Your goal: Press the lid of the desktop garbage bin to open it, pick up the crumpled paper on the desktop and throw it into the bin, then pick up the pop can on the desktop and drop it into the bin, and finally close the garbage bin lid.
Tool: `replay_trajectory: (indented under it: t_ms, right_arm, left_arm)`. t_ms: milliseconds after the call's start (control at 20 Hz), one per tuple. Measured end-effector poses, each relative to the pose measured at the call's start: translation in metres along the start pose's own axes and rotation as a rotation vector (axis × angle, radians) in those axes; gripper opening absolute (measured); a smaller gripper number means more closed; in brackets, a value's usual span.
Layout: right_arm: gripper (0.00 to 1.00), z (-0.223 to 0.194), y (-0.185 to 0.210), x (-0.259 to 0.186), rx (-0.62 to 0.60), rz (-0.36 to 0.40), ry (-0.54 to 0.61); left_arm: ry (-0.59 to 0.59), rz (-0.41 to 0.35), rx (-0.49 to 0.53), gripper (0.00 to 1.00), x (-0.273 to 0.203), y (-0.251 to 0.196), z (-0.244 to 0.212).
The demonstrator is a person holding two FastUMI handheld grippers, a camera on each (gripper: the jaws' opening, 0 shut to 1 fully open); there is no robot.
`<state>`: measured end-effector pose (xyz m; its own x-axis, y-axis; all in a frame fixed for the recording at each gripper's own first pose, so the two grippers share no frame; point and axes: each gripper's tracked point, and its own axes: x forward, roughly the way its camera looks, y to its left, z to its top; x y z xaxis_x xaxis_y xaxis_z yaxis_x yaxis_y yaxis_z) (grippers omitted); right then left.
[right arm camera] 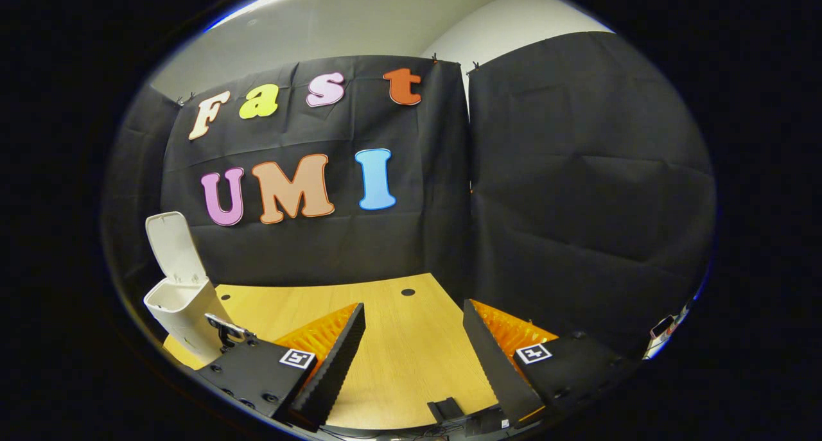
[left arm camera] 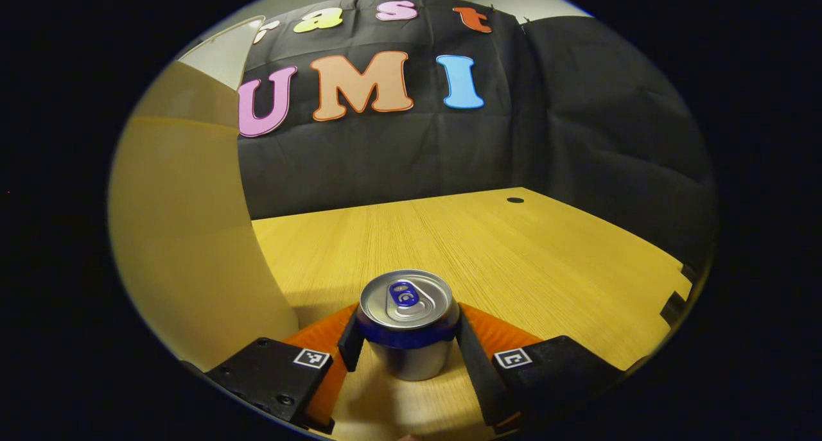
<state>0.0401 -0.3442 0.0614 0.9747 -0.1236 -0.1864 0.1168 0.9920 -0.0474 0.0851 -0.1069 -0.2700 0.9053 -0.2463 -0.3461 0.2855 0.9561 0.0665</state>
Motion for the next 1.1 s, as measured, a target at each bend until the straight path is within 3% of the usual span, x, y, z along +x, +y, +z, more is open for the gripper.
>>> replay_trajectory:
  t_ms: [200,450,500,700,800,900,1100]
  right_arm:
    - [0.97,-0.014,0.002,0.004,-0.008,0.013,0.029]
    - [0.97,-0.027,0.021,0.009,-0.019,0.076,0.043]
    - [0.92,-0.027,0.028,0.009,-0.015,0.098,0.041]
    - [0.97,-0.015,0.063,0.014,0.011,0.205,0.007]
    - [0.92,-0.012,0.075,0.015,0.010,0.253,-0.009]
    - [0.97,-0.007,0.091,0.018,0.012,0.299,-0.023]
    - [0.97,-0.005,0.116,0.022,0.026,0.379,-0.033]
  left_arm:
    - [-0.031,0.013,-0.031,0.78,-0.011,0.006,0.024]
    - [-0.161,-0.003,-0.072,0.77,-0.039,0.014,0.109]
    - [-0.190,-0.007,-0.092,0.77,-0.048,0.015,0.127]
    - [-0.317,0.013,-0.150,0.77,-0.095,0.026,0.205]
    - [-0.367,0.043,-0.137,0.76,-0.116,0.039,0.236]
    - [-0.416,0.094,-0.117,0.76,-0.134,0.064,0.265]
    - [-0.454,0.260,-0.113,0.76,-0.160,0.146,0.281]
